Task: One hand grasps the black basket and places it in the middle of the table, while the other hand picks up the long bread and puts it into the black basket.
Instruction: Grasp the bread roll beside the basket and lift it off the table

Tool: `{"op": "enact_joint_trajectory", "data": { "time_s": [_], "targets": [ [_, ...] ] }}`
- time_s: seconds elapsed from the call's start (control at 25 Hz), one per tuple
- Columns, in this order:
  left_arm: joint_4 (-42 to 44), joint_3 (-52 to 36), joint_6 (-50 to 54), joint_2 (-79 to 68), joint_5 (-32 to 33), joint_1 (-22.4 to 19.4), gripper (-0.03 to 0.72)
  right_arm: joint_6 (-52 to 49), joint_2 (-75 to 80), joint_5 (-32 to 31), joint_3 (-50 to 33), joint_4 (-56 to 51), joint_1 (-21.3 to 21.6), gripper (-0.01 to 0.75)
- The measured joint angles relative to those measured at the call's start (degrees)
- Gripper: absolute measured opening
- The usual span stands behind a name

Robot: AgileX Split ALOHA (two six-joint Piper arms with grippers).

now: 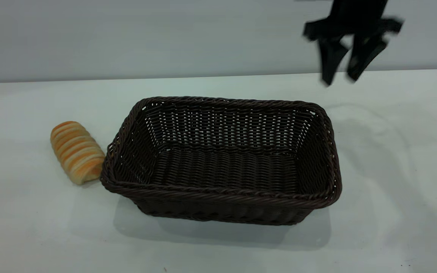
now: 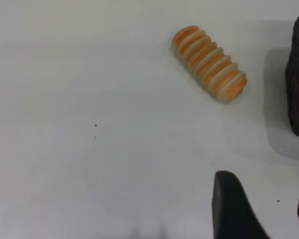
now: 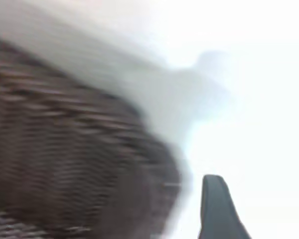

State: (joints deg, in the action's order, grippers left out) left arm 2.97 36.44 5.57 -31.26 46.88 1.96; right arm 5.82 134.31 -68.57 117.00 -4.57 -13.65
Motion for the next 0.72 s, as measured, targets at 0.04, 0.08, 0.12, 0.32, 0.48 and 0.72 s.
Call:
{"op": "enact_joint_trajectory", "data": {
  "time_s": [0.04, 0.08, 0.12, 0.32, 0.48, 0.72],
  "targets": [
    [0.0, 0.0, 0.0, 0.0, -0.1, 0.0, 0.358, -0.7, -0.2, -0.3, 1.1, 2.6, 0.1, 0.456],
    [0.0, 0.0, 0.0, -0.1, -0.1, 0.0, 0.358, -1.1, -0.7, -0.4, 1.7, 4.6, 0.3, 0.456],
    [0.0, 0.0, -0.2, -0.4, -0.1, 0.0, 0.358, -1.4, -1.4, -0.7, 2.0, 6.0, 0.4, 0.456],
    [0.0, 0.0, -0.2, -8.0, -0.8, 0.0, 0.358, -2.3, -8.0, -1.5, 2.0, 8.1, 0.4, 0.456],
    [0.0, 0.1, -0.2, -18.2, -4.7, 0.0, 0.358, -2.5, -16.5, -1.5, -1.5, 8.2, 0.4, 0.456],
    [-1.8, 5.7, -0.2, -34.5, -8.2, 0.0, 0.358, -2.5, -32.7, -1.8, -18.7, 8.0, 0.4, 0.456]
  ]
}}
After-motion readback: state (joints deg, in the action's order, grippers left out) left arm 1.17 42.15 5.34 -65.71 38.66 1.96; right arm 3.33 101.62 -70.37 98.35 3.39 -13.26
